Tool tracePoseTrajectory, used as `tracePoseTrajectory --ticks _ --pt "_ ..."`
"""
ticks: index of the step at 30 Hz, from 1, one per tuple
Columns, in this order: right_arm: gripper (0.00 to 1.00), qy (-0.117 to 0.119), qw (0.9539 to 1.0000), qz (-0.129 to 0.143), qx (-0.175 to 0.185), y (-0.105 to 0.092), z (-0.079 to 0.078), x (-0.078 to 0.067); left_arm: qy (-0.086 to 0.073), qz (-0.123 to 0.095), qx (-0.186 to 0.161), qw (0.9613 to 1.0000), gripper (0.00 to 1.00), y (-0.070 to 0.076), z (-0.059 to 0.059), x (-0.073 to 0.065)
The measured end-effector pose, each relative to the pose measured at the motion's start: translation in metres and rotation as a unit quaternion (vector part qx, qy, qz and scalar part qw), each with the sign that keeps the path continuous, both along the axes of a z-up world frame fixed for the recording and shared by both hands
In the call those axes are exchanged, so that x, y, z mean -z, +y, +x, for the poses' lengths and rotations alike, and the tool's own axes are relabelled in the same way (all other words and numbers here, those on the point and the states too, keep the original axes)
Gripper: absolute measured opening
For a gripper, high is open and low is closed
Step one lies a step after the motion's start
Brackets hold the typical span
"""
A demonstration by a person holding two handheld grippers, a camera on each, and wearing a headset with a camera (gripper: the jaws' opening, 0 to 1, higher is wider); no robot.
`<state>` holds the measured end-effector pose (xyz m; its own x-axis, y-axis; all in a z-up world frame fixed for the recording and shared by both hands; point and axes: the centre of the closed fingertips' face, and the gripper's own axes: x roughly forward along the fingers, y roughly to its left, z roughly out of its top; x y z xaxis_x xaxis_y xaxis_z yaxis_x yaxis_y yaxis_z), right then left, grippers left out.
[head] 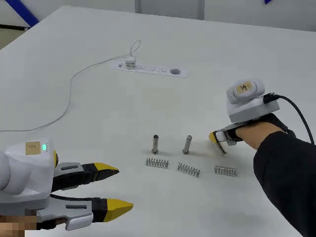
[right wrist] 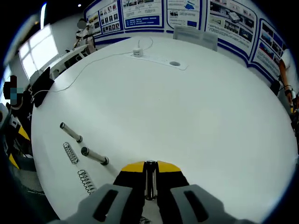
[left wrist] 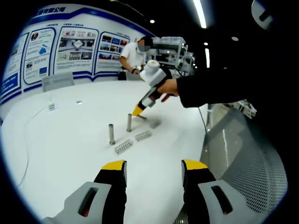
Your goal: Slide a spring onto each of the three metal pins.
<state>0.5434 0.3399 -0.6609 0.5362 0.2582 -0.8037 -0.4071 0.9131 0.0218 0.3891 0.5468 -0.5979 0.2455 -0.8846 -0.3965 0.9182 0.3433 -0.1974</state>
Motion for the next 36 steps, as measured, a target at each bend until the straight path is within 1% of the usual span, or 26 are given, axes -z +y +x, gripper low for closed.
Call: tracePoseTrajectory --ticks 6,15,16,17,20,24,31,36 --pt "0.09 -0.015 0.9999 -0.003 -0.006 -0.001 -0.008 -0.01 -0.002 -0.001 0.002 1.0 0.48 0.0 -0.001 -0.001" --pt "0.09 -0.039 0.9992 0.001 -0.004 -0.003 -0.019 -0.022 -0.004 0.0 0.001 1.0 0.48 0.0 -0.003 -0.002" --pt "0.09 -0.038 0.9993 0.001 -0.002 -0.004 -0.022 -0.022 -0.004 -0.001 0.002 1.0 0.48 0.0 -0.003 -0.002" --pt "0.09 -0.045 0.999 0.002 -0.005 -0.004 -0.02 -0.023 -0.004 -0.001 0.002 1.0 0.48 0.0 -0.003 -0.003" --pt "0.09 -0.048 0.9988 0.001 -0.004 -0.005 -0.023 -0.021 -0.005 0.0 0.002 1.0 0.48 0.0 -0.003 -0.003" --pt "0.09 -0.049 0.9988 0.002 -0.003 -0.005 -0.023 -0.021 -0.005 0.0 0.004 1.0 0.48 -0.001 -0.004 -0.003" --pt "0.09 -0.049 0.9985 -0.016 -0.019 -0.005 -0.028 -0.02 -0.007 -0.001 0.005 1.0 0.48 -0.003 -0.004 -0.003" --pt "0.09 -0.049 0.9985 -0.017 -0.019 -0.009 -0.026 -0.019 -0.007 -0.002 0.003 1.0 0.48 -0.002 -0.003 -0.004"
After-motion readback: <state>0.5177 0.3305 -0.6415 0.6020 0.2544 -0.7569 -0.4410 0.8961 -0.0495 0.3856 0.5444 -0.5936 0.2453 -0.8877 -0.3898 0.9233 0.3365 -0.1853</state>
